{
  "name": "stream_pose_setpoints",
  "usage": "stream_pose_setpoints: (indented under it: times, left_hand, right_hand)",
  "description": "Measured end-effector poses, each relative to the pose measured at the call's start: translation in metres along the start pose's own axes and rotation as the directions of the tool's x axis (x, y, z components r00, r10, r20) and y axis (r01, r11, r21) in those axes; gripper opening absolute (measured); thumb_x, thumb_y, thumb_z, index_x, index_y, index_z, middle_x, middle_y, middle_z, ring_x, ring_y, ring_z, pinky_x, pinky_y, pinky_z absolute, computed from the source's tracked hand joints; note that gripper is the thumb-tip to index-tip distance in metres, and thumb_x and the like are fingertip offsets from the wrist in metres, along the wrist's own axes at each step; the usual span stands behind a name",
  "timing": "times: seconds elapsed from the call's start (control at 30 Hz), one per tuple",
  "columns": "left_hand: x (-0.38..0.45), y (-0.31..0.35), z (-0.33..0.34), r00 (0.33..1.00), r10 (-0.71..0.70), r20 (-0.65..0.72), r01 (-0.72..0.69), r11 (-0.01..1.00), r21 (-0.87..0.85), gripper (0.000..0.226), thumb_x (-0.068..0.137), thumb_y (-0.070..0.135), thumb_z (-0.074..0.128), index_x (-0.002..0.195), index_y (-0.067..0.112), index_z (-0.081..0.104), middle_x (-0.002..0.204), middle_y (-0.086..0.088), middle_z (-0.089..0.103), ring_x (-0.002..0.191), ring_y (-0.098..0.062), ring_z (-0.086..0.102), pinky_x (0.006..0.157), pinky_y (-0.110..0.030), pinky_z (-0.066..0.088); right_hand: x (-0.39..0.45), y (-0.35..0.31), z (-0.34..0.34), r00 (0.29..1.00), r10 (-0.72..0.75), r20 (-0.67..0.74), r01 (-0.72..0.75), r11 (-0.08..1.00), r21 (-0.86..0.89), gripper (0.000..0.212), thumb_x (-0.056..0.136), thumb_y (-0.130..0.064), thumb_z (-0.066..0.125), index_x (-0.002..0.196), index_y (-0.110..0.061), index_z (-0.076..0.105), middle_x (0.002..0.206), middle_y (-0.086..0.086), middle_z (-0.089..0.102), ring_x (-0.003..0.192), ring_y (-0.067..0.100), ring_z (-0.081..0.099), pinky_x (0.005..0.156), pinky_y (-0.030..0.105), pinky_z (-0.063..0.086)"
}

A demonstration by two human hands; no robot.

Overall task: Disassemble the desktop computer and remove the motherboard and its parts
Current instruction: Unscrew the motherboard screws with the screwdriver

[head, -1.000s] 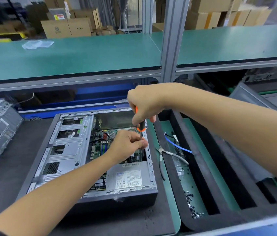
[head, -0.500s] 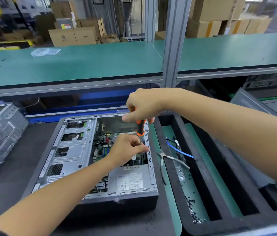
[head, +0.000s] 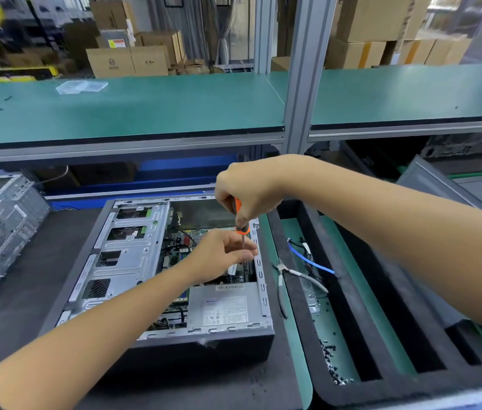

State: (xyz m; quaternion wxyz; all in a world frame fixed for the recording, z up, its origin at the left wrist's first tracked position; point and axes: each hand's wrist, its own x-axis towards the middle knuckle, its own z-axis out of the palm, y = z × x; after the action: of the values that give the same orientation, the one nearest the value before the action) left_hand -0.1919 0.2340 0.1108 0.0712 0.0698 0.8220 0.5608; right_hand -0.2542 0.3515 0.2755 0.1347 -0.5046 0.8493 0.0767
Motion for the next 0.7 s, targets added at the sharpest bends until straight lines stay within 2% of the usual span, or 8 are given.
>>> stream_pose_setpoints:
  times: [0.03, 0.1, 0.17, 0.23, 0.3, 0.43, 0.57, 0.7]
  left_hand:
    - [0.000, 0.003, -0.001, 1.000, -0.007, 0.031, 0.008, 1.000, -0.012, 0.016, 0.093, 0.001, 0.059, 0.099, 0.010, 0.070, 0.091, 0.004, 0.075, 0.072, 0.003, 0.068, 0.060, -0.006, 0.047]
    - [-0.002, 0.007, -0.001, 0.999, -0.014, 0.048, 0.014, 1.000, -0.002, 0.023, 0.096, -0.006, 0.047, 0.099, 0.006, 0.067, 0.097, -0.008, 0.073, 0.071, 0.001, 0.068, 0.058, -0.007, 0.047]
    - [-0.002, 0.008, 0.002, 1.000, -0.003, -0.002, 0.004, 1.000, 0.017, 0.027, 0.094, -0.013, 0.043, 0.089, -0.001, 0.066, 0.089, -0.010, 0.070, 0.075, -0.005, 0.069, 0.068, -0.016, 0.052]
    - [-0.003, 0.008, 0.007, 0.998, 0.001, -0.063, 0.001, 1.000, 0.023, 0.028, 0.093, -0.017, 0.042, 0.084, -0.005, 0.065, 0.083, -0.010, 0.066, 0.072, -0.005, 0.068, 0.074, -0.019, 0.053]
    - [-0.004, 0.007, 0.012, 0.993, 0.006, -0.117, -0.002, 0.999, 0.037, 0.026, 0.092, -0.016, 0.043, 0.082, -0.006, 0.066, 0.081, -0.011, 0.066, 0.069, -0.003, 0.068, 0.072, -0.017, 0.053]
    - [-0.003, 0.007, 0.016, 0.983, 0.031, -0.181, -0.025, 0.999, 0.038, 0.021, 0.091, -0.015, 0.049, 0.078, -0.012, 0.066, 0.078, -0.008, 0.065, 0.068, -0.004, 0.068, 0.073, -0.021, 0.056]
    - [0.001, 0.008, 0.018, 0.980, 0.054, -0.189, -0.045, 0.998, 0.051, 0.018, 0.090, -0.013, 0.053, 0.078, -0.011, 0.067, 0.077, -0.011, 0.067, 0.070, -0.009, 0.069, 0.076, -0.028, 0.058]
    - [0.001, 0.003, 0.015, 0.980, 0.076, -0.184, -0.063, 0.995, 0.077, 0.014, 0.089, -0.008, 0.058, 0.080, -0.008, 0.069, 0.078, -0.009, 0.072, 0.076, -0.016, 0.072, 0.081, -0.041, 0.058]
  right_hand:
    - [-0.001, 0.000, -0.001, 1.000, -0.011, 0.006, 0.011, 1.000, -0.005, 0.012, 0.077, -0.021, 0.075, 0.079, -0.013, 0.066, 0.078, 0.002, 0.069, 0.075, 0.019, 0.065, 0.062, 0.034, 0.054]
    - [-0.004, 0.000, -0.002, 0.999, -0.035, 0.028, 0.035, 0.999, -0.002, 0.014, 0.075, -0.018, 0.078, 0.079, -0.015, 0.065, 0.080, -0.001, 0.066, 0.075, 0.015, 0.062, 0.060, 0.030, 0.050]
    - [-0.004, -0.001, -0.002, 0.997, -0.051, 0.052, 0.051, 0.999, 0.005, 0.017, 0.074, -0.015, 0.080, 0.075, -0.018, 0.063, 0.081, -0.001, 0.066, 0.074, 0.013, 0.060, 0.058, 0.026, 0.046]
    - [-0.003, -0.004, -0.002, 0.998, -0.047, 0.049, 0.047, 0.999, 0.016, 0.014, 0.075, -0.014, 0.077, 0.074, -0.018, 0.064, 0.081, -0.001, 0.068, 0.075, 0.014, 0.062, 0.060, 0.029, 0.051]
    - [-0.004, -0.005, -0.002, 1.000, -0.015, -0.002, 0.015, 0.995, 0.101, 0.007, 0.080, -0.021, 0.070, 0.077, -0.018, 0.064, 0.079, 0.001, 0.069, 0.075, 0.017, 0.066, 0.066, 0.035, 0.055]
    - [-0.005, -0.001, -0.001, 0.984, 0.140, -0.110, -0.119, 0.977, 0.178, 0.027, 0.089, -0.035, 0.055, 0.075, -0.012, 0.055, 0.073, 0.004, 0.067, 0.065, 0.020, 0.070, 0.058, 0.030, 0.049]
    - [-0.010, -0.001, 0.000, 0.952, 0.303, -0.035, -0.294, 0.943, 0.153, 0.049, 0.091, -0.047, 0.051, 0.066, -0.005, 0.057, 0.049, 0.005, 0.064, 0.042, 0.021, 0.066, 0.049, 0.023, 0.046]
    - [-0.008, -0.001, -0.001, 0.942, 0.334, 0.006, -0.329, 0.925, 0.189, 0.044, 0.092, -0.041, 0.053, 0.066, -0.006, 0.053, 0.039, 0.002, 0.059, 0.040, 0.020, 0.063, 0.048, 0.023, 0.049]
